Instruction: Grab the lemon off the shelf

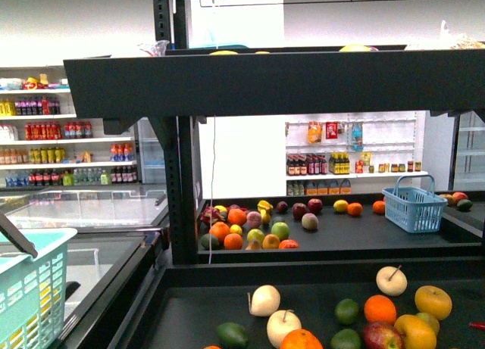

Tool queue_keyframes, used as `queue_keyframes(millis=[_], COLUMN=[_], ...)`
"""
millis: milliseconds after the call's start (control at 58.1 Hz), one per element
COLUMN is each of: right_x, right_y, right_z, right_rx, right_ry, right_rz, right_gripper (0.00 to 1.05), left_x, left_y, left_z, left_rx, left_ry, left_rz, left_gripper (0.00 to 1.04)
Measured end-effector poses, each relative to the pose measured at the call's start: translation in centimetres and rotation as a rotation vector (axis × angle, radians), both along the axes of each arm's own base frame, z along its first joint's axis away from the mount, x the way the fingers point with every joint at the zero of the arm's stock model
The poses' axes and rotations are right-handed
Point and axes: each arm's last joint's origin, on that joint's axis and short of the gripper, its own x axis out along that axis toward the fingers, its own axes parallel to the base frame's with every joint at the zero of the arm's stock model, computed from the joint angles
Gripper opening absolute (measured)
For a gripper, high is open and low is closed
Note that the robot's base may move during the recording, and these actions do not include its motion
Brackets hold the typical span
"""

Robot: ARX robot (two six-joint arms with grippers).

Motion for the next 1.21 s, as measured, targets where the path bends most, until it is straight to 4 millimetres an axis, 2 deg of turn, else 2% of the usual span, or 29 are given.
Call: queue_keyframes(millis=[482,775,878,1068,1205], right_x=[0.0,0.0,0.0,0.0,0.0], right_y=[0.0,0.0,0.0,0.0,0.0], right_z=[0.0,0.0,0.0,0.0,0.0], right_rx=[0.0,0.0,0.0,0.0,0.0], right_ry=[0.0,0.0,0.0,0.0,-0.001], right_rz=[0.0,0.0,0.0,0.0,0.002], right_gripper=[0.97,0.97,0.97,0.97,0.97], left_x=[-2.0,-2.7,-2.9,-3.3,-4.4], left_y=[0.0,0.0,0.0,0.0,0.0], left_z=[-2.8,-3.5,-4.3,-4.2,-4.5], left_rx=[0.0,0.0,0.0,0.001,0.001], left_ry=[-0.01,-0.016,-0.018,-0.025,-0.019], left_rz=[0.0,0.001,0.001,0.002,0.003], left_gripper=[0.03,0.03,0.03,0.03,0.03])
